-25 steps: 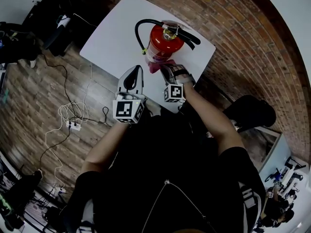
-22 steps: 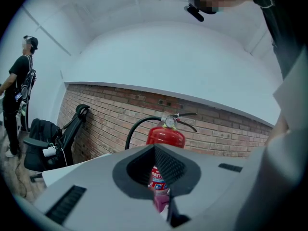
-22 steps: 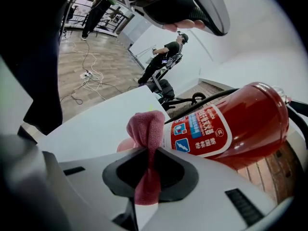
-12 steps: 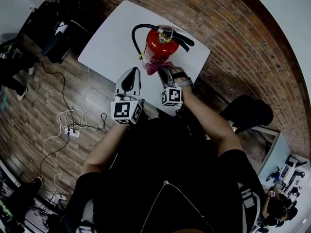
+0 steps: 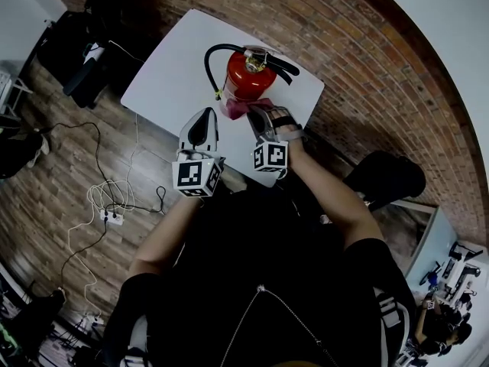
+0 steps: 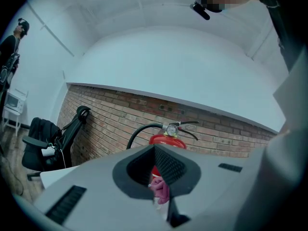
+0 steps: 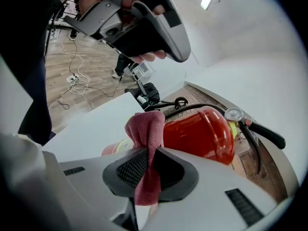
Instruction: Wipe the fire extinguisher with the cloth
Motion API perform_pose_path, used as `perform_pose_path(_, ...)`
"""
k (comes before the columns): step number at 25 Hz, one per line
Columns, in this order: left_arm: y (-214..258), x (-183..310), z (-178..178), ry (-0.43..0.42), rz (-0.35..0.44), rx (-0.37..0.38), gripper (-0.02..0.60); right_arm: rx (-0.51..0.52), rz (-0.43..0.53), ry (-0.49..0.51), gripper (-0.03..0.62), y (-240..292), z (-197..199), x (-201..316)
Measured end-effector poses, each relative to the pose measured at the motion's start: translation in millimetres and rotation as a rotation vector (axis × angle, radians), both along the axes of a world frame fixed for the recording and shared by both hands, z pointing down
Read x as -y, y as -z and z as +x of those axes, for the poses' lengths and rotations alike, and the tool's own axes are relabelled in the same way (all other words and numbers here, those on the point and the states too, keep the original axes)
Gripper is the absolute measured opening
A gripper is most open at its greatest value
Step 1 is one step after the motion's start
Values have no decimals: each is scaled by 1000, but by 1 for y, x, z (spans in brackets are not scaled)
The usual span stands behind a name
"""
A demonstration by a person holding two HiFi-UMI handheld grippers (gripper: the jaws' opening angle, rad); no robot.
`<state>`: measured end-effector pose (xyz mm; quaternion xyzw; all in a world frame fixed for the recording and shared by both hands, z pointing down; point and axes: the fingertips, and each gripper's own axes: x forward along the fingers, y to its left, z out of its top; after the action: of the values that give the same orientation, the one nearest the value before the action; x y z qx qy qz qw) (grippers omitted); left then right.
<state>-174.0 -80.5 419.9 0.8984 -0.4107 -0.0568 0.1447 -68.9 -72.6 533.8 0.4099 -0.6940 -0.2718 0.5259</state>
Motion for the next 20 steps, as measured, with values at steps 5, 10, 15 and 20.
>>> perform_pose_path(5, 2, 0, 0, -1, 1, -8, 8, 6, 28, -9, 69, 21, -1, -1)
perform_pose_path(10, 4, 2, 0, -5, 0, -11, 8, 9, 74, -21, 69, 54, -2, 0)
perform_pose_path(15, 5, 4, -1, -20, 0, -12, 8, 19, 104, -45, 69, 78, 0, 2)
perform_pose_path(20, 8, 4, 0, -31, 14, 3, 8, 11, 138, -52, 69, 93, 0, 4)
